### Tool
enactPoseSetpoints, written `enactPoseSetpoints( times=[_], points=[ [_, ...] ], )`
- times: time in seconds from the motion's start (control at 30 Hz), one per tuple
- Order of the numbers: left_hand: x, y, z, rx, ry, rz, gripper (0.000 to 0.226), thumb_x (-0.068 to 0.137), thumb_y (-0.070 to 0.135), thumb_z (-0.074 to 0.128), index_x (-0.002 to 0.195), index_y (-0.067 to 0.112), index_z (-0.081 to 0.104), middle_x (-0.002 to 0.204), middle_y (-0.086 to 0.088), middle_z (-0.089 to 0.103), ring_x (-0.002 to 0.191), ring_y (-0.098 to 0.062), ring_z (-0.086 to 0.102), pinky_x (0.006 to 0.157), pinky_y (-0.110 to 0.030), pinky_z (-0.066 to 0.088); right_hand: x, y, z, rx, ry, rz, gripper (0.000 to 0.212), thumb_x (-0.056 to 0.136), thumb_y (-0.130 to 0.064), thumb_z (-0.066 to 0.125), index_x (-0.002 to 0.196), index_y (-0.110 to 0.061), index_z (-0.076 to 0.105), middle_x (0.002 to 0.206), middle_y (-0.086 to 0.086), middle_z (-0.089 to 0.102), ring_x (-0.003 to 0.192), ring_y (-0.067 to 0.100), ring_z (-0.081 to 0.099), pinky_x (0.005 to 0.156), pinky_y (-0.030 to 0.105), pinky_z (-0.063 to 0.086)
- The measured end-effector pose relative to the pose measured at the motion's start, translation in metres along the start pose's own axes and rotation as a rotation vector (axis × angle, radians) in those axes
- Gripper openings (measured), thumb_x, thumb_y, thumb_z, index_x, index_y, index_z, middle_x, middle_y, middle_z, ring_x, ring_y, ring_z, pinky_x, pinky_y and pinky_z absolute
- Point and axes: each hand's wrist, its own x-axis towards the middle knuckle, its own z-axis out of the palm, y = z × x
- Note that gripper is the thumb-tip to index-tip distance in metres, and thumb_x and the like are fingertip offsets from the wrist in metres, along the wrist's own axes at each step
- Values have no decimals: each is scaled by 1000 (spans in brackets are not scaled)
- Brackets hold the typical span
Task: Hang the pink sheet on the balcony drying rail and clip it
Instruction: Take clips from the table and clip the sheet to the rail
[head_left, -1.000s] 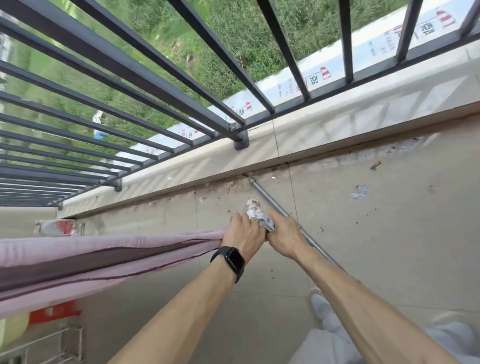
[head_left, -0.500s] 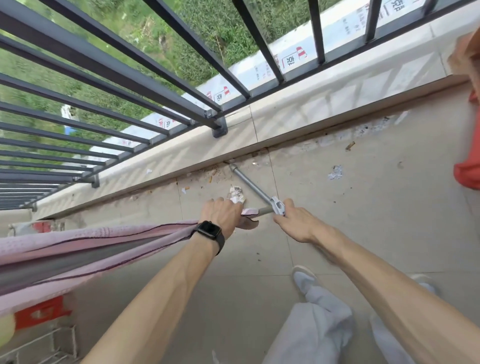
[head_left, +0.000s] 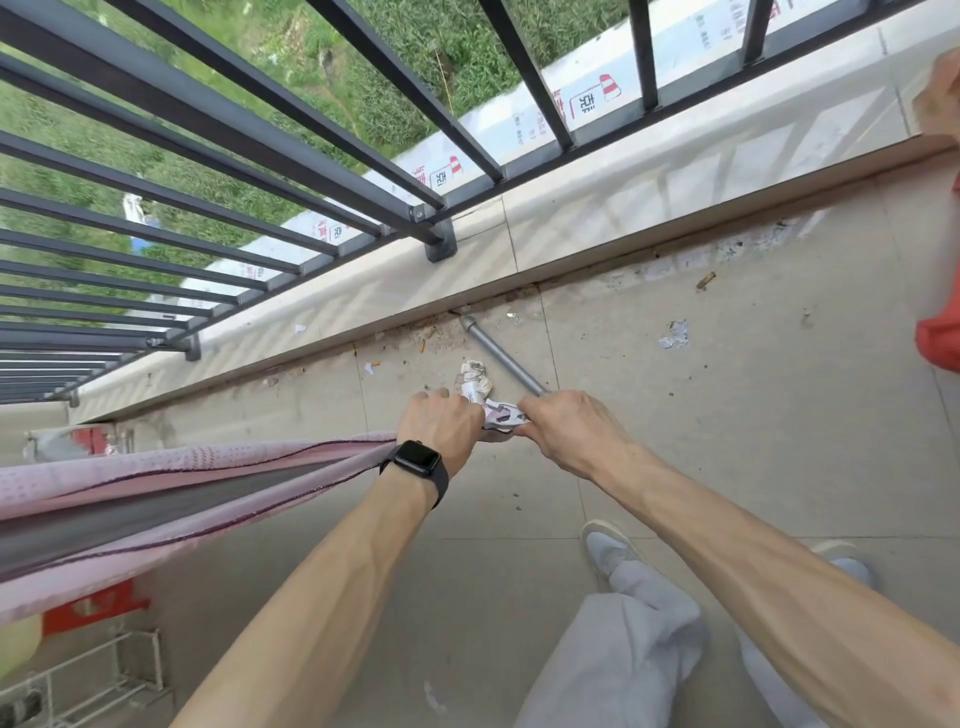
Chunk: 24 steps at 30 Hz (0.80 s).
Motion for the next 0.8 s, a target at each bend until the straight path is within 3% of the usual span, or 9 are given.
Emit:
enactPoseSetpoints(
  times=[0.13,0.27,0.43,0.53,0.6,0.63,0.8],
  points=[
    [-2,1,3,-3,18,-10,23,96,9,47,103,21,66,105,-3,69,104,-26,59,72,-34,36,11,-8,-9,-130,-70,-30,17,98,-25,55,107,-11,58,96,15,65,91,36,64,66,35,42],
    [-2,2,4,22,26,2,21,96,8,48,104,19,65,105,-3,69,102,-26,59,71,-34,34,21,-22,-18,-276,-164,-64,19,95,-11,52,111,-6,60,106,16,64,100,37,63,68,36,40],
    [-5,2,3,-23,25,-30,23,95,9,47,108,18,64,108,-3,68,106,-26,59,77,-34,39,26,-36,-25,-163,-229,-6,23,93,-16,54,111,-4,61,113,16,62,106,36,61,81,41,52],
    [-12,4,0,-29,15,-19,24,96,9,45,109,18,63,110,-3,67,108,-27,58,82,-36,42,17,-35,-22,36,-184,72,47,91,-31,64,133,-12,52,144,11,44,118,37,55,93,45,50],
    [-22,7,-6,-7,21,8,26,97,7,42,111,17,60,113,-4,66,110,-28,56,85,-37,40,4,-25,-19,112,-133,148,73,86,-25,72,148,-21,34,154,8,32,123,37,53,97,46,48],
    [-29,10,-10,1,38,23,27,96,7,41,114,16,59,114,-5,65,111,-29,54,87,-37,39,-7,-20,-20,115,-129,178,78,84,-18,73,150,-22,31,152,7,35,125,36,51,99,45,47],
    [-78,42,-44,-81,-18,54,35,94,17,44,128,18,52,126,-7,59,117,-30,50,95,-42,36,-112,-19,-52,148,2,321,42,94,-25,55,135,-21,53,135,0,55,124,29,52,101,40,44]
  ],
)
